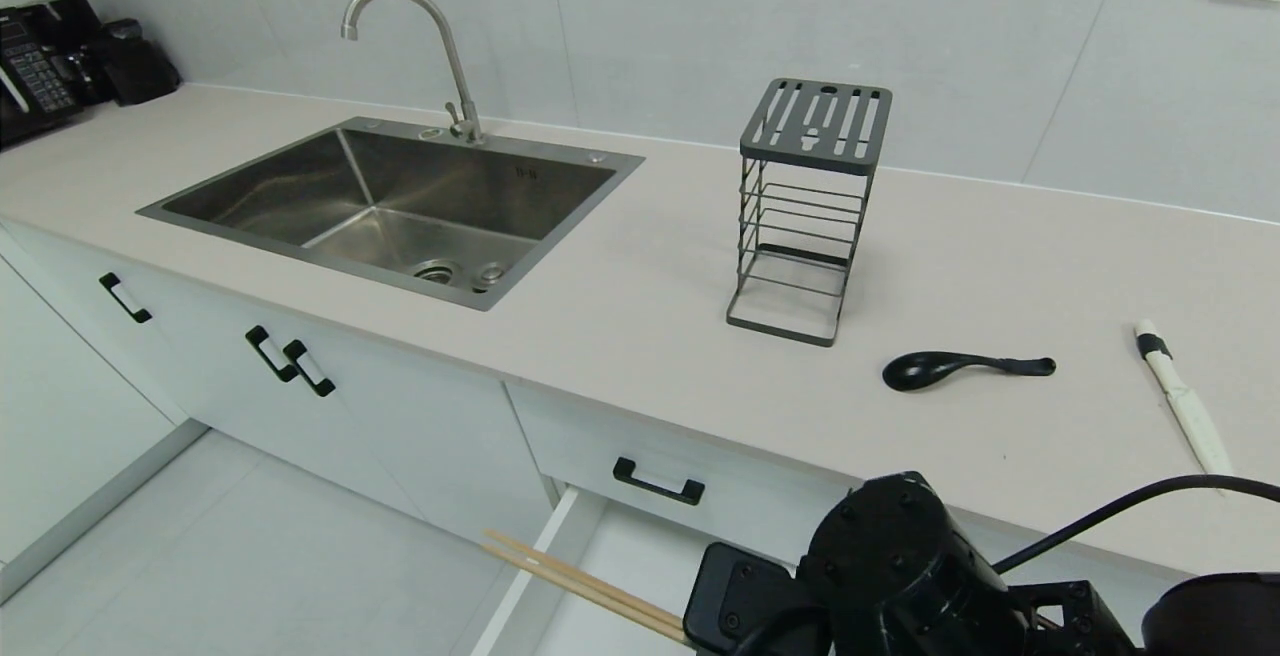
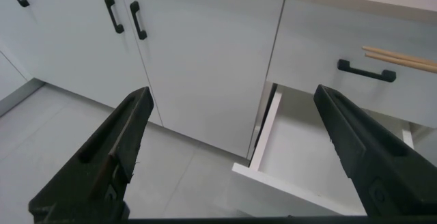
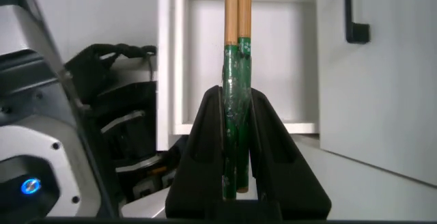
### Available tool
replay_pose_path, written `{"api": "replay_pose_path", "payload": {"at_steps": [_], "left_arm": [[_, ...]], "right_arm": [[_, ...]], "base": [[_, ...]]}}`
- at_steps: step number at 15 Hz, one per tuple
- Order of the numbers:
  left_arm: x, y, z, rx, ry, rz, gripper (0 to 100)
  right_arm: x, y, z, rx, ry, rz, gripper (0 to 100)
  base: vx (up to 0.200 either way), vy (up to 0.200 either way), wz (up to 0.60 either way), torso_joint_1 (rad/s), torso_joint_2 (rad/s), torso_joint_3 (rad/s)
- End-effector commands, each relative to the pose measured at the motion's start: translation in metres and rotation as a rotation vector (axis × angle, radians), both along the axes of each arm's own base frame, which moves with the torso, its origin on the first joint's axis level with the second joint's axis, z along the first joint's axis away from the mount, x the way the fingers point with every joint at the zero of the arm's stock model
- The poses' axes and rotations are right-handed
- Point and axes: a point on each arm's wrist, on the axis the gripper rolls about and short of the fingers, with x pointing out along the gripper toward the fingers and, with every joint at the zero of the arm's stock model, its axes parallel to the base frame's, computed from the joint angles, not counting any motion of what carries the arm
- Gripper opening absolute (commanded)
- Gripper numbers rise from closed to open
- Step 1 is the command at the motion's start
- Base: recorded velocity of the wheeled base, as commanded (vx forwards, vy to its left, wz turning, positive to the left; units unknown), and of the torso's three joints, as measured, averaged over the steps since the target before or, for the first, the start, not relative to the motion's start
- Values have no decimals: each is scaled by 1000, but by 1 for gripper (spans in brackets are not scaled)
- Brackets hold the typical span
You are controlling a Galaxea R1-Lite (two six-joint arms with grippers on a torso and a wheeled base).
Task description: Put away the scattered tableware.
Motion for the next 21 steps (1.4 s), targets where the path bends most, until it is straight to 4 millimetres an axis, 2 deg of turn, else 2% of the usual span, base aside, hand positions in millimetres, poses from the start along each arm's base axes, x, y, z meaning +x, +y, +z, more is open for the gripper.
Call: {"api": "replay_pose_path", "payload": {"at_steps": [1,4,8,15,18,21], "left_arm": [[0,0,0,0,0,1,100],[0,0,0,0,0,1,100],[0,0,0,0,0,1,100],[0,0,0,0,0,1,100],[0,0,0,-2,0,1,100],[0,0,0,0,0,1,100]], "right_arm": [[-2,5,4,7,-4,8,0],[-2,13,19,17,-4,-117,0],[-9,17,24,63,32,-132,0],[-10,17,26,76,37,-134,0],[-11,21,37,114,25,-124,0],[-12,21,38,117,24,-123,0]], "base": [[0,0,0,0,0,0],[0,0,0,0,0,0],[0,0,0,-21,42,20],[0,0,0,-228,448,212],[0,0,0,-250,483,222],[0,0,0,-246,468,217]]}}
